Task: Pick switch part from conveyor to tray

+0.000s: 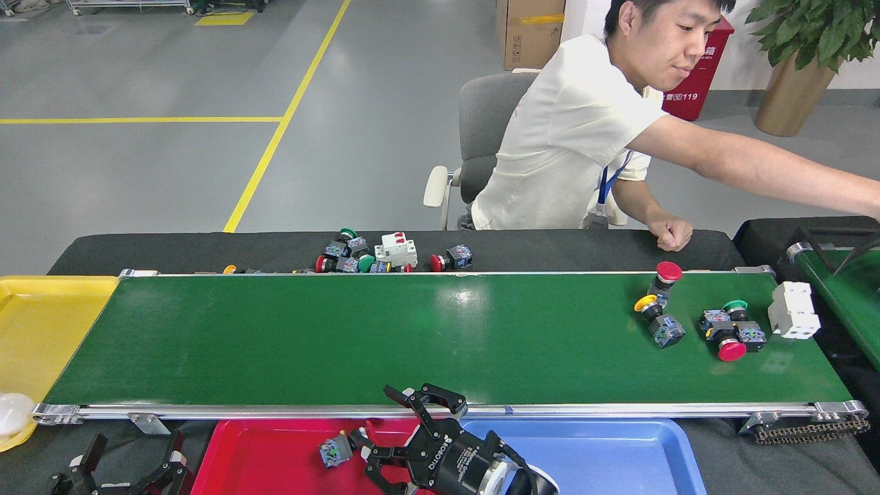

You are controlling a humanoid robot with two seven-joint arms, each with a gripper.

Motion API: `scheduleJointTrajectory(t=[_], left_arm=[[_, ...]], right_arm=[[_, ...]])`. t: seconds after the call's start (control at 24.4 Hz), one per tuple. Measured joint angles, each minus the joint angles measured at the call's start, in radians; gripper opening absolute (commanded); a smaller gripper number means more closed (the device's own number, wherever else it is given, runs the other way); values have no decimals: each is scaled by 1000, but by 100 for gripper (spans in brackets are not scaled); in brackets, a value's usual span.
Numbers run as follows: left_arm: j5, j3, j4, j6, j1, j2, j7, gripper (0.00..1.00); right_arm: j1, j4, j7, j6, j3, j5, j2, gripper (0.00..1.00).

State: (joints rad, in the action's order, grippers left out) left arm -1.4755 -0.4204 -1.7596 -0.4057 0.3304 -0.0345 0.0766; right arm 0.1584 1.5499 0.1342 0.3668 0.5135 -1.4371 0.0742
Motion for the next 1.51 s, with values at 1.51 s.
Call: scheduleJointTrajectory(t=[1.51], left_arm=[[2, -26, -1, 0, 42, 10, 1, 100]], right_arm=[[126, -303, -27, -565, -297, 5, -17, 95]])
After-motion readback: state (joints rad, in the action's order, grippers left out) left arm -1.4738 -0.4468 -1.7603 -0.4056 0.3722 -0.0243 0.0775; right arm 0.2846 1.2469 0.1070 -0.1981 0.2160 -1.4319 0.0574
